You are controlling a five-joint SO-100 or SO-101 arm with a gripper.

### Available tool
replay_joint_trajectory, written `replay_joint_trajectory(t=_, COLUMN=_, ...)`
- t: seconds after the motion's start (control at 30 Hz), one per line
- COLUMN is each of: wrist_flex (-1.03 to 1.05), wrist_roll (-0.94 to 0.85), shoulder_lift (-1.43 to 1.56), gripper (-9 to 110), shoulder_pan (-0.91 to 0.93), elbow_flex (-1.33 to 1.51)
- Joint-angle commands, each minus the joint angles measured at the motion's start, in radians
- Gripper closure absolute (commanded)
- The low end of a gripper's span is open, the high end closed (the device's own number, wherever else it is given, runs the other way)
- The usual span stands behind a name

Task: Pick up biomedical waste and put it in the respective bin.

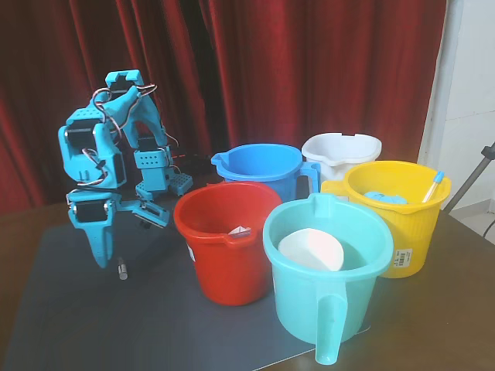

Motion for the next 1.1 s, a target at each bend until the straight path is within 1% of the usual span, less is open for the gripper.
replay_joint_trajectory(t=0.0, wrist_flex=0.009, wrist_roll=-0.006, shoulder_lift=0.029, gripper=93, shoulder_pan=-0.008, elbow_flex=0.009)
replay_joint_trajectory(t=0.17, wrist_flex=0.048, wrist_roll=0.014, shoulder_lift=0.058, gripper=93, shoulder_pan=-0.005, elbow_flex=0.054)
replay_joint_trajectory(t=0.33, wrist_flex=0.035, wrist_roll=0.072, shoulder_lift=0.147, gripper=93, shoulder_pan=0.074, elbow_flex=0.153)
replay_joint_trajectory(t=0.43, wrist_flex=0.034, wrist_roll=0.074, shoulder_lift=0.212, gripper=93, shoulder_pan=0.094, elbow_flex=0.193)
replay_joint_trajectory(t=0.6, wrist_flex=0.032, wrist_roll=0.074, shoulder_lift=0.241, gripper=93, shoulder_pan=0.089, elbow_flex=0.201)
replay_joint_trajectory(t=0.7, wrist_flex=-0.003, wrist_roll=0.051, shoulder_lift=0.241, gripper=93, shoulder_pan=0.083, elbow_flex=0.202)
replay_joint_trajectory(t=0.77, wrist_flex=-0.009, wrist_roll=-0.023, shoulder_lift=0.241, gripper=93, shoulder_pan=0.078, elbow_flex=0.202)
replay_joint_trajectory(t=0.83, wrist_flex=-0.040, wrist_roll=-0.156, shoulder_lift=0.239, gripper=93, shoulder_pan=0.040, elbow_flex=0.202)
replay_joint_trajectory(t=0.9, wrist_flex=-0.098, wrist_roll=-0.339, shoulder_lift=0.252, gripper=93, shoulder_pan=-0.020, elbow_flex=0.232)
replay_joint_trajectory(t=1.0, wrist_flex=-0.207, wrist_roll=-0.540, shoulder_lift=0.256, gripper=93, shoulder_pan=-0.054, elbow_flex=0.304)
replay_joint_trajectory(t=1.07, wrist_flex=-0.255, wrist_roll=-0.632, shoulder_lift=0.256, gripper=93, shoulder_pan=-0.057, elbow_flex=0.334)
